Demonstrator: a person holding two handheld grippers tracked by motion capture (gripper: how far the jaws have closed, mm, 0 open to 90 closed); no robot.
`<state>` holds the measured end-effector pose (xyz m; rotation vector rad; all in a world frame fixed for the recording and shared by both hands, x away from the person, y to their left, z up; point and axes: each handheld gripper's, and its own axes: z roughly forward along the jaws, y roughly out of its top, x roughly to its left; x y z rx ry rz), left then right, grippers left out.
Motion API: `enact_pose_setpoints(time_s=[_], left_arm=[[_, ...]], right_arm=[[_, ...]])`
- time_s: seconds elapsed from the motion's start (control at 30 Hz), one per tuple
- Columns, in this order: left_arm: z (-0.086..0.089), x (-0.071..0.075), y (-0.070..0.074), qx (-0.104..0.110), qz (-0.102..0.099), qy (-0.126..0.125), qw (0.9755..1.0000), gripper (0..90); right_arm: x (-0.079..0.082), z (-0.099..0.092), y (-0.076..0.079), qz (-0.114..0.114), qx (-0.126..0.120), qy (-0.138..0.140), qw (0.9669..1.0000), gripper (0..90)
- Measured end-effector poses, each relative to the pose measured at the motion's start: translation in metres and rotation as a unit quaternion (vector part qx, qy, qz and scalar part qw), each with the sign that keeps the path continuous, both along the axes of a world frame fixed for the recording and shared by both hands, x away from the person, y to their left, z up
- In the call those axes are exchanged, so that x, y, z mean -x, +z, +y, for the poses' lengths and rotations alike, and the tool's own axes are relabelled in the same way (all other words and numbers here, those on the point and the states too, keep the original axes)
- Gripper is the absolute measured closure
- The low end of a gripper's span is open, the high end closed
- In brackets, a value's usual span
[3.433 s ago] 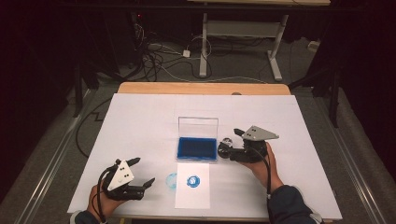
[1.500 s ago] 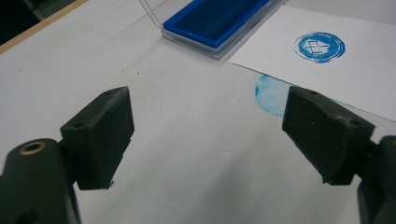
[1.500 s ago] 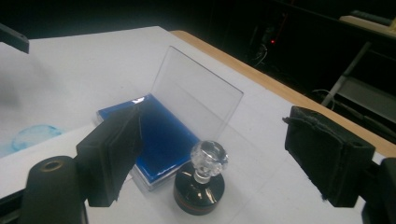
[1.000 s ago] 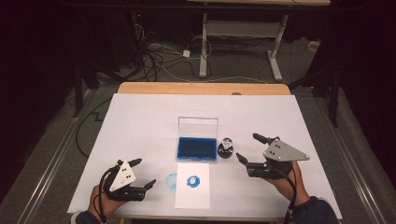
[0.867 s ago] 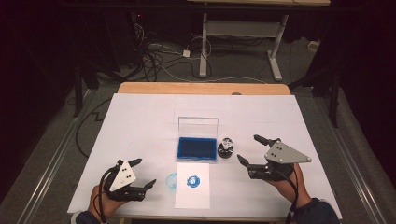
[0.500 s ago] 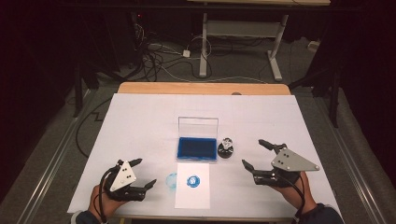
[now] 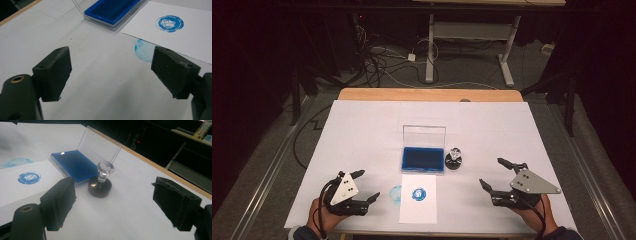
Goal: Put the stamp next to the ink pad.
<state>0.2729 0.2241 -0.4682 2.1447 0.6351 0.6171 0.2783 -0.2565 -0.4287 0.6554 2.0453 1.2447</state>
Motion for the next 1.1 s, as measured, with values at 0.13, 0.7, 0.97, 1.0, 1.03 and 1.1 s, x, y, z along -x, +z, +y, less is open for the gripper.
enact_pose_setpoints(time_s=[0.13,0.7,0.97,1.0,1.03,1.1], left_arm=[[-0.001,-0.001,0.000,0.000,0.000,-0.003,1.0000,15.9],[-0.003,0.002,0.000,-0.001,0.000,-0.004,1.0000,15.9],[0.000,0.004,0.000,-0.001,-0.002,-0.003,1.0000,15.9],[-0.001,0.004,0.000,-0.001,-0.001,-0.003,1.0000,15.9],[-0.001,0.004,0.000,-0.002,-0.001,-0.003,1.0000,15.9],[-0.001,0.004,0.000,-0.003,-0.001,-0.004,1.0000,15.8]], right_arm=[[0.005,-0.005,-0.010,0.009,0.004,-0.004,0.9999,18.2],[0.021,-0.017,-0.035,0.019,0.021,-0.008,0.9996,18.5],[0.024,-0.013,-0.031,0.009,0.020,-0.003,0.9997,18.5],[0.023,-0.012,-0.031,0.011,0.020,-0.002,0.9997,18.5],[0.024,-0.012,-0.031,0.010,0.020,-0.002,0.9997,18.5],[0.024,-0.012,-0.030,0.008,0.020,-0.001,0.9998,18.5]])
